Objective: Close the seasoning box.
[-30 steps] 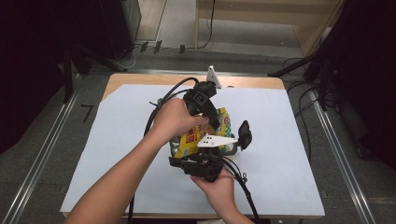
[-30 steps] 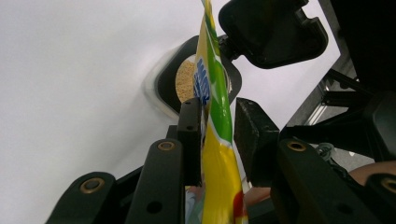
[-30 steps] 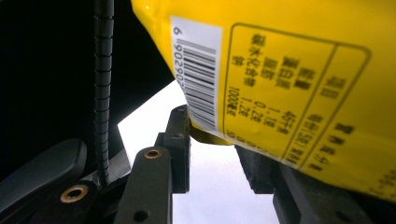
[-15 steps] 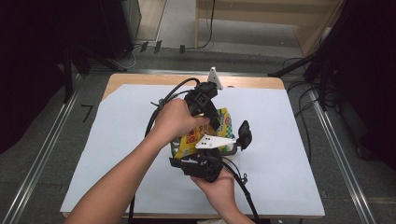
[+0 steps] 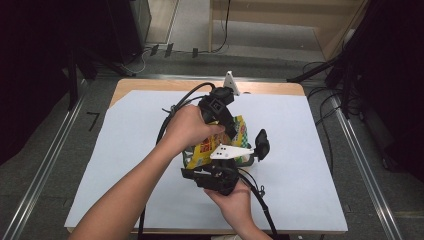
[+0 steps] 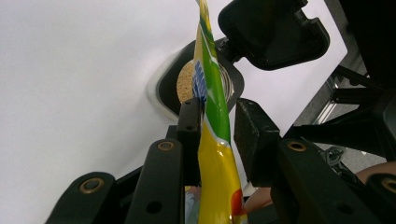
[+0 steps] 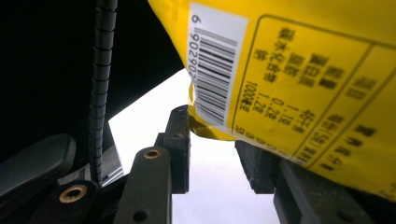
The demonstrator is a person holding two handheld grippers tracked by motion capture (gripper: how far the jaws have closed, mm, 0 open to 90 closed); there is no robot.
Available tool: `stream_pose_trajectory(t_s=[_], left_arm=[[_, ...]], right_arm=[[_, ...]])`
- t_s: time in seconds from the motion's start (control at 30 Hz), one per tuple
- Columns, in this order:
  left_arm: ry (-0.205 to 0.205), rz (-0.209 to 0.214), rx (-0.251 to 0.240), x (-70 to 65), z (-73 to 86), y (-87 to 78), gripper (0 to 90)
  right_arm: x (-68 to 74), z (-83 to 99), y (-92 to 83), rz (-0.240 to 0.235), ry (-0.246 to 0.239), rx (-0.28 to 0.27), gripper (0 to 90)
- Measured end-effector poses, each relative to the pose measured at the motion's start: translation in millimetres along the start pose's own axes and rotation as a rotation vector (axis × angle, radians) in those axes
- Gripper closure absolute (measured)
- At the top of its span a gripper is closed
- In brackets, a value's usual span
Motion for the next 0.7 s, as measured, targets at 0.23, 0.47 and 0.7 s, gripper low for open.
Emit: stream_pose_trajectory(t_s=[0.23, 0.47, 0.7], left_arm=[[0.042, -0.033, -0.023, -0.2, 0.3, -1.1, 79.8], [0.069, -0.039, -0.041, 0.5, 1.1, -1.2, 82.1], [0.066, -0.034, -0.038, 1.8, 1.8, -1.4, 81.9]], right_arm=[[0.2, -0.6, -0.2, -0.005, 0.000, -0.004, 68.3], [0.1, -0.8, -0.9, -0.002, 0.000, -0.003, 68.3], [0.0, -0.8, -0.7, -0.004, -0.002, -0.001, 68.4]])
Point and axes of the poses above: each handheld gripper's, and its own axes: y roughly forward along the jaws, z roughly out of its underside, x roughly to its left, the point moved 9 cm from there along y, roughly forward along the jaws, and after that the axes turned 8 degrees about -z, right-handed, at the moved point
